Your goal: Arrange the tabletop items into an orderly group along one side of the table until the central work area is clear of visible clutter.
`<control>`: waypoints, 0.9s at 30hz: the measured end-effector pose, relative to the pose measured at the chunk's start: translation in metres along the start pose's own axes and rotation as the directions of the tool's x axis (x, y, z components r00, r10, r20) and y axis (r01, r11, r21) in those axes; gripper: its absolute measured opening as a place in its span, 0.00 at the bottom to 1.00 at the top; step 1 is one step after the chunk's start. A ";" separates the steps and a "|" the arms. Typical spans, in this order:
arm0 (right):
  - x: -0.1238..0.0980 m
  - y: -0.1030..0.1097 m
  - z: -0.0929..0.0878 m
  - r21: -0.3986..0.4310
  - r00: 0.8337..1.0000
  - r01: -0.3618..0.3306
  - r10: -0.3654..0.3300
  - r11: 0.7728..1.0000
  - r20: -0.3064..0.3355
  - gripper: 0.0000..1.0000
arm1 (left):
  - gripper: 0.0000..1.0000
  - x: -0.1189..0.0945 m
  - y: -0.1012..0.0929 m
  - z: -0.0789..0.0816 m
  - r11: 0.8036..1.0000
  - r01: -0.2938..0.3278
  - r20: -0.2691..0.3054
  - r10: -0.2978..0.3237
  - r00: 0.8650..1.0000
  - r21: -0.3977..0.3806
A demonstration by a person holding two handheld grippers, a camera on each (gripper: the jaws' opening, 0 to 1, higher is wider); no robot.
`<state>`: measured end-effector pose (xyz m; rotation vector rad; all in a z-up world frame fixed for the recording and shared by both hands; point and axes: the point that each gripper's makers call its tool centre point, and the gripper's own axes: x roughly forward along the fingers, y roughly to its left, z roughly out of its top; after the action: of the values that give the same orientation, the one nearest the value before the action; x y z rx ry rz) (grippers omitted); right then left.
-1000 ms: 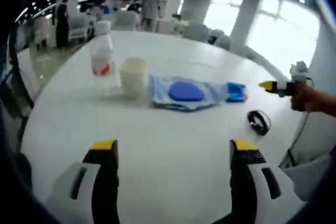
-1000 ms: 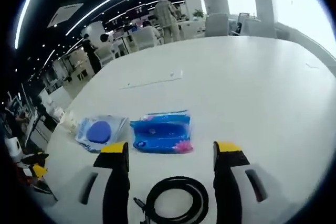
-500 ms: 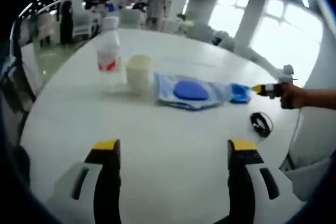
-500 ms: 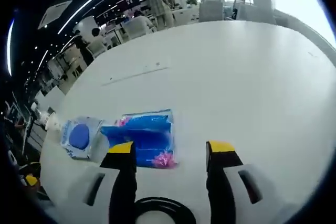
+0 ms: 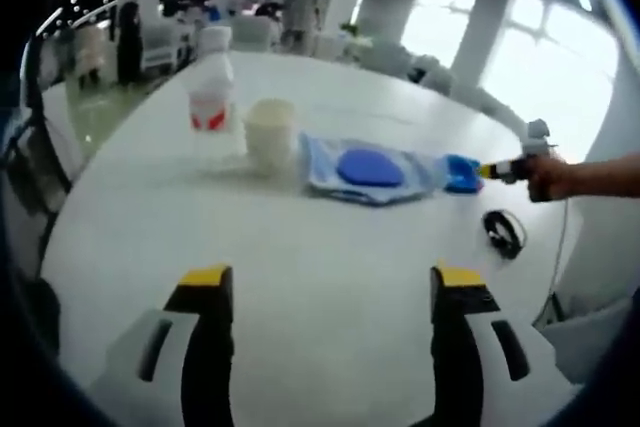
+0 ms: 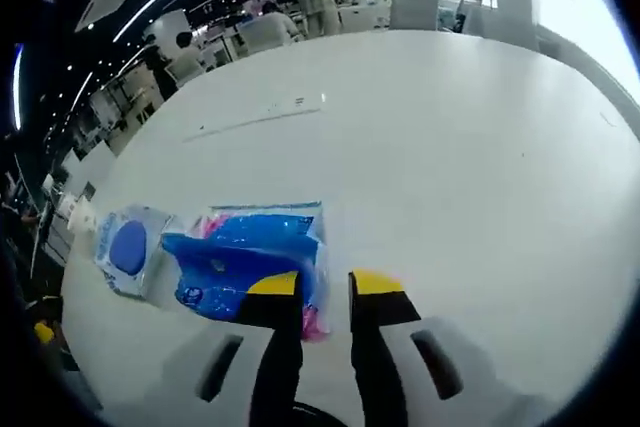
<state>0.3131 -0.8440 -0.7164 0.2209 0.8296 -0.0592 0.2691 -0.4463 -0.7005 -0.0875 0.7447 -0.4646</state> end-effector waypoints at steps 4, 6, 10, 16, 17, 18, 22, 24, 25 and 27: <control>-0.002 0.002 0.001 0.000 1.000 -0.005 0.005 1.000 0.005 0.03 | 0.77 0.001 0.000 -0.001 1.000 -0.001 -0.004 0.001 1.000 -0.001; 0.006 -0.006 0.005 0.004 1.000 -0.008 0.008 1.000 0.006 0.02 | 0.77 0.001 0.000 -0.003 1.000 0.001 -0.008 -0.001 1.000 -0.002; 0.013 -0.011 0.012 0.007 1.000 -0.013 0.013 1.000 0.015 0.02 | 0.77 0.003 -0.001 -0.004 1.000 0.004 -0.012 -0.004 1.000 0.003; 0.003 0.000 0.012 -0.016 0.999 -0.024 0.025 1.000 0.030 0.01 | 0.77 0.004 -0.004 -0.004 1.000 0.017 -0.018 -0.016 1.000 0.008; 0.002 0.002 0.011 -0.020 0.999 -0.027 0.027 0.999 0.028 0.01 | 0.77 0.004 -0.004 -0.004 1.000 0.017 -0.019 -0.017 1.000 0.009; 0.002 0.003 0.011 -0.026 0.999 -0.026 0.027 0.999 0.025 0.01 | 0.77 0.005 -0.005 -0.005 1.000 0.019 -0.021 -0.019 1.000 0.011; 0.000 0.007 0.012 -0.012 0.999 -0.010 0.010 1.000 0.031 0.01 | 0.77 0.005 -0.007 -0.005 1.000 0.029 -0.021 -0.029 0.999 -0.001; 0.001 0.010 0.012 -0.003 0.999 -0.007 0.007 1.000 0.034 0.01 | 0.77 0.005 -0.007 -0.006 1.000 0.029 -0.024 -0.029 0.999 0.003; 0.002 0.011 0.011 -0.002 0.999 -0.008 0.008 1.000 0.032 0.01 | 0.77 0.005 -0.007 -0.006 1.000 0.029 -0.025 -0.029 0.999 0.004; 0.003 0.014 0.009 0.004 1.000 -0.006 0.006 1.000 0.029 0.01 | 0.77 0.006 -0.008 -0.007 0.999 0.032 -0.029 -0.032 0.999 0.008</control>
<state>0.3237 -0.8326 -0.7101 0.2256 0.7998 -0.0584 0.2648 -0.4556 -0.7073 -0.0848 0.7703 -0.5005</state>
